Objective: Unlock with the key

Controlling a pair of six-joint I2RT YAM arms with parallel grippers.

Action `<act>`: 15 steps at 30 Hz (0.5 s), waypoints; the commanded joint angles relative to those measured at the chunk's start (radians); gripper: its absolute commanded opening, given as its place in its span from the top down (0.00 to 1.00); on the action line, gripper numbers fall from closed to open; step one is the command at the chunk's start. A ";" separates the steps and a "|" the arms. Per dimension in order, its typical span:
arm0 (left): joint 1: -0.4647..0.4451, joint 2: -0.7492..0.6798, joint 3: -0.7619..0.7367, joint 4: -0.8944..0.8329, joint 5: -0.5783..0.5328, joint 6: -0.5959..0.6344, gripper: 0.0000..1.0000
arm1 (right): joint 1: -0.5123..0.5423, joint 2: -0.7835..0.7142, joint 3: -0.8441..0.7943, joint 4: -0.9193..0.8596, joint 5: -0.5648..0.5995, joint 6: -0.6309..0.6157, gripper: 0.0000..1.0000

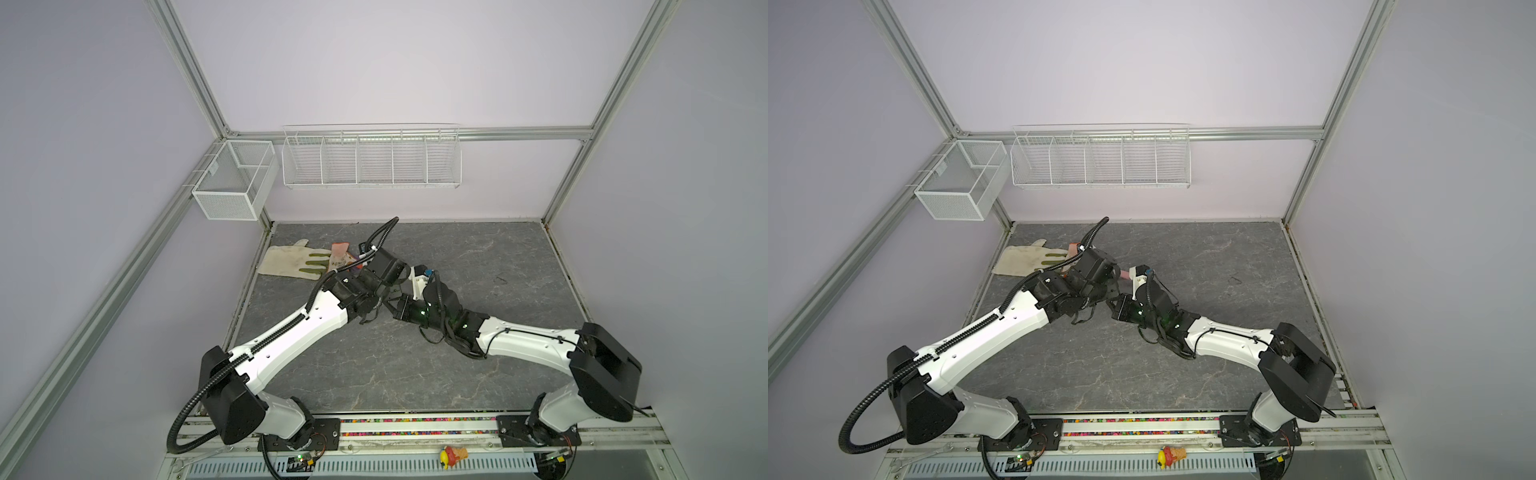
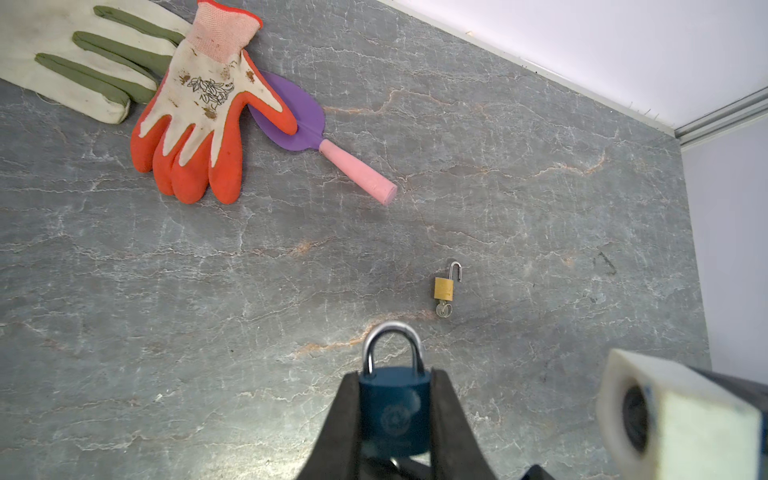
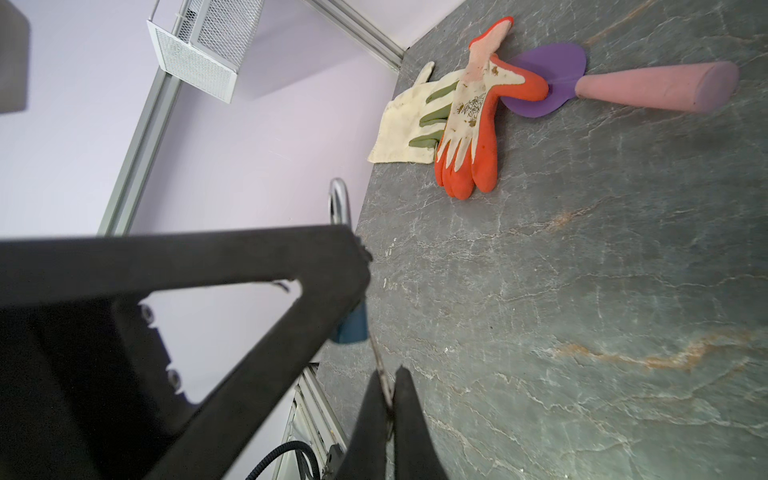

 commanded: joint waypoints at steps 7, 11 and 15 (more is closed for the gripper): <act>-0.004 0.015 0.019 -0.034 -0.055 0.005 1.00 | 0.007 -0.017 0.009 0.003 -0.022 0.020 0.94; -0.005 0.016 0.007 -0.021 -0.047 0.000 1.00 | 0.007 -0.012 0.022 -0.006 -0.031 0.004 0.94; -0.006 0.011 -0.003 -0.012 -0.034 -0.001 1.00 | 0.001 -0.016 0.016 -0.007 -0.013 0.002 0.94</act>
